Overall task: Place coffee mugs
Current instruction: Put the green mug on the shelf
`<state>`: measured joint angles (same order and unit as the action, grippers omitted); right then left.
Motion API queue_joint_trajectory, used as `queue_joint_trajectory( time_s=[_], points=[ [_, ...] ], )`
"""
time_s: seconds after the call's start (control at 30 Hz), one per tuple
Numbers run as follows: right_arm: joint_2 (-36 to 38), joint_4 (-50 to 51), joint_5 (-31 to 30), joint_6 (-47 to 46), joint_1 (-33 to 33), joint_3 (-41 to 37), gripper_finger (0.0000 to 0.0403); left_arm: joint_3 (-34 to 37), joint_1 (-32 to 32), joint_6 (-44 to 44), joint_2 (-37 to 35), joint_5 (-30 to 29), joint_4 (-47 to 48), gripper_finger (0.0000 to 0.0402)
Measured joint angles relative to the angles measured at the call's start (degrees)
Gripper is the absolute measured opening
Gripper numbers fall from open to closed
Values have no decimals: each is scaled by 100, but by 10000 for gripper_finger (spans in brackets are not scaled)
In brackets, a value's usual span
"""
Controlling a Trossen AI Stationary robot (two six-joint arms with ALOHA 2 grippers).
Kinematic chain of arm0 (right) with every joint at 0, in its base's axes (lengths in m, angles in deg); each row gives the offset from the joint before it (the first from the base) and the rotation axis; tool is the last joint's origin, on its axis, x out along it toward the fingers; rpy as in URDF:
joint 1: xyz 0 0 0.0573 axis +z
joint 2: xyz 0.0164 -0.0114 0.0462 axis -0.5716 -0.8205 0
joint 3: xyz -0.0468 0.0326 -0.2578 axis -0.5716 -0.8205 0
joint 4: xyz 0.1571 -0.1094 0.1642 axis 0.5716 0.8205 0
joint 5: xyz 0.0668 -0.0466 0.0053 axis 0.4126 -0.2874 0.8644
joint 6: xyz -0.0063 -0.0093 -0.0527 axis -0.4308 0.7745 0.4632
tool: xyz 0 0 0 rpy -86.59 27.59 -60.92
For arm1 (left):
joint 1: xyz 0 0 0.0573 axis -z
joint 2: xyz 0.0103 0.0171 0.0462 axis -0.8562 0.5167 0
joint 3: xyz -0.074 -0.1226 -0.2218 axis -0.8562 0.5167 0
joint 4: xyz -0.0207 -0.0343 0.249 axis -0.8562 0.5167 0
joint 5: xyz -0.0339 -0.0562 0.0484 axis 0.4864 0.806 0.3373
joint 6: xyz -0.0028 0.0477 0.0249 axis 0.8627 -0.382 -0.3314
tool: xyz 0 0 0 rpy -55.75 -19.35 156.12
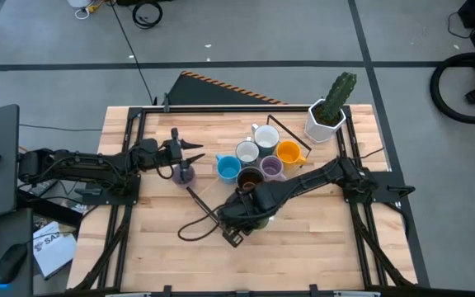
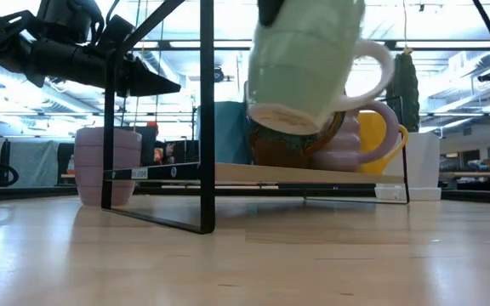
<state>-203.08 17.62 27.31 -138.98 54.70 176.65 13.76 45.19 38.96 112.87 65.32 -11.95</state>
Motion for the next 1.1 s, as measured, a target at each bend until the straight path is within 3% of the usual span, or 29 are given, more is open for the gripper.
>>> queue_joint_trajectory(
  time_s=[1.1],
  points=[
    [-92, -846, -294, -823, -714, -61, 30, 0, 7, -250, 1, 3, -132, 141]
  ],
)
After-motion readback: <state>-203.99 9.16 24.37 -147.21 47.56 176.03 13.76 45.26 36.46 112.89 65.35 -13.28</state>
